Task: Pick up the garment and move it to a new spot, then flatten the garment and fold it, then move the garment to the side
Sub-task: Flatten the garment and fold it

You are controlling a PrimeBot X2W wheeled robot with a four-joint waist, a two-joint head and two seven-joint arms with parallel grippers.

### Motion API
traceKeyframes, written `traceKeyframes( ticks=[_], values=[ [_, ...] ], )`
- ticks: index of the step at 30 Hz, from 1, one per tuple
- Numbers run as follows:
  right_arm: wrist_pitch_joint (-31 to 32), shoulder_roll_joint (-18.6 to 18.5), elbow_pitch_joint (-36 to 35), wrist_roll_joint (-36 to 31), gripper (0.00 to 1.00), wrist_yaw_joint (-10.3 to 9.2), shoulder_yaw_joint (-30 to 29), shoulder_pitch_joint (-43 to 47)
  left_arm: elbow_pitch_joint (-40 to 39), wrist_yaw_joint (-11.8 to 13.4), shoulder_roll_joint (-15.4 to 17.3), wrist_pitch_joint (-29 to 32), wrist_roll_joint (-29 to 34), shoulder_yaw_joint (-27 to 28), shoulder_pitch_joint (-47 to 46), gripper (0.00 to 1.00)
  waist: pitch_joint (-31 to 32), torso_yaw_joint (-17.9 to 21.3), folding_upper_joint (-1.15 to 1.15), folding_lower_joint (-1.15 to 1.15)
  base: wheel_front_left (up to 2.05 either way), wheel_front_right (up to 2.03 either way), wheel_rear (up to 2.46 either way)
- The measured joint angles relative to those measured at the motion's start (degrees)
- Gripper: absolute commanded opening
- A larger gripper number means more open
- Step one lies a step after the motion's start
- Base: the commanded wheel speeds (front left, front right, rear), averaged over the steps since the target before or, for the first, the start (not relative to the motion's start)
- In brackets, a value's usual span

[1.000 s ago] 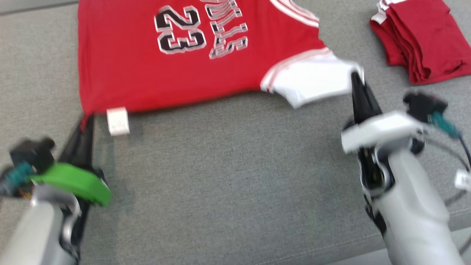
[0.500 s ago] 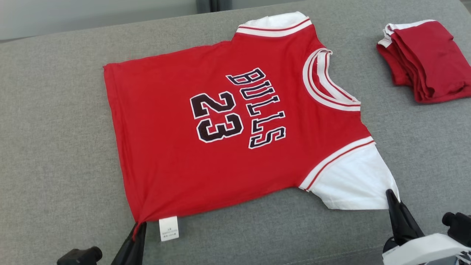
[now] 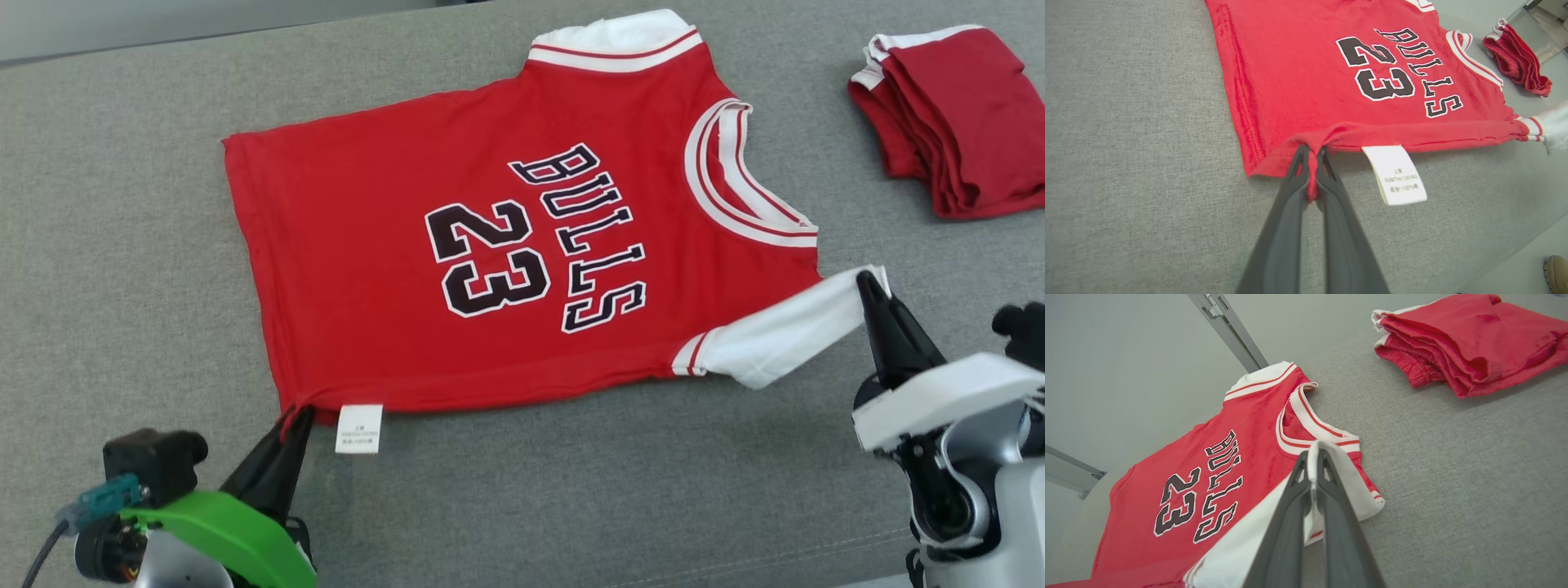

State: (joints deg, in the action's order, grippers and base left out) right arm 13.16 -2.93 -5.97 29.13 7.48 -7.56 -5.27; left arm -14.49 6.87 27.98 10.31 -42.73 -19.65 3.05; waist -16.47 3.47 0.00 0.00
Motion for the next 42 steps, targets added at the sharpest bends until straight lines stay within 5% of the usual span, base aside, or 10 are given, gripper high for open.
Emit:
traceKeyframes(
  ticks=[9, 10, 11, 12, 13, 22, 30, 42],
  values=[
    [3.43, -2.57, 11.95, -9.14, 0.00, 0.00, 2.37, -18.19, 8.03, -1.33, -0.08, 6.65, 1.16, -2.43, -13.95, 0.00, -2.68, -1.93, 0.00, 0.00, 0.00, 0.00, 0.00],
    [3.47, -2.71, 13.65, -9.59, 0.00, 0.01, 3.13, -20.12, 9.17, -1.32, -0.10, 6.69, 1.89, -2.58, -15.17, 0.16, -3.05, -2.12, 0.00, 0.00, 0.00, 0.00, 0.00],
    [3.37, -2.85, 14.94, -9.99, 0.00, 0.01, 3.60, -21.55, 9.88, -1.32, -0.18, 6.72, 2.22, -2.71, -15.93, 0.54, -3.34, -2.25, 0.00, 0.00, 0.00, 0.00, 0.00],
    [2.86, -3.34, 16.41, -11.26, 0.55, 0.01, 4.24, -22.99, 10.80, -1.41, -0.56, 6.77, 2.26, -2.98, -16.67, 1.00, -3.68, -2.42, 0.00, 0.00, 0.00, 0.00, 0.00],
    [2.41, -3.94, 17.80, -12.52, 1.00, 0.01, 4.63, -23.97, 11.65, -1.65, -1.14, 6.77, 2.29, -3.42, -17.19, 1.00, -3.93, -2.67, 0.00, 0.00, 0.00, 0.00, 0.00],
    [-4.26, -5.52, 18.46, -13.32, 1.00, 0.02, 4.09, -20.58, 10.01, 0.15, -2.64, 2.03, 1.49, -2.21, -12.05, 1.00, -3.83, -3.87, 0.00, 0.00, 0.00, 0.00, 0.00],
    [-1.32, -9.65, 16.64, -17.89, 1.00, 0.01, 4.36, -14.00, 8.73, 0.77, -5.82, 0.96, 0.81, -4.45, -9.36, 1.00, -5.37, -3.93, 0.00, 0.00, 0.00, 0.00, 0.00],
    [3.48, -9.07, 16.05, -19.72, 1.00, 0.01, 2.07, -12.59, 13.10, 0.69, -7.05, -0.31, 1.49, -5.04, -11.94, 1.00, -6.61, -4.66, 0.00, 0.00, 0.00, 0.00, 0.00]
  ],
)
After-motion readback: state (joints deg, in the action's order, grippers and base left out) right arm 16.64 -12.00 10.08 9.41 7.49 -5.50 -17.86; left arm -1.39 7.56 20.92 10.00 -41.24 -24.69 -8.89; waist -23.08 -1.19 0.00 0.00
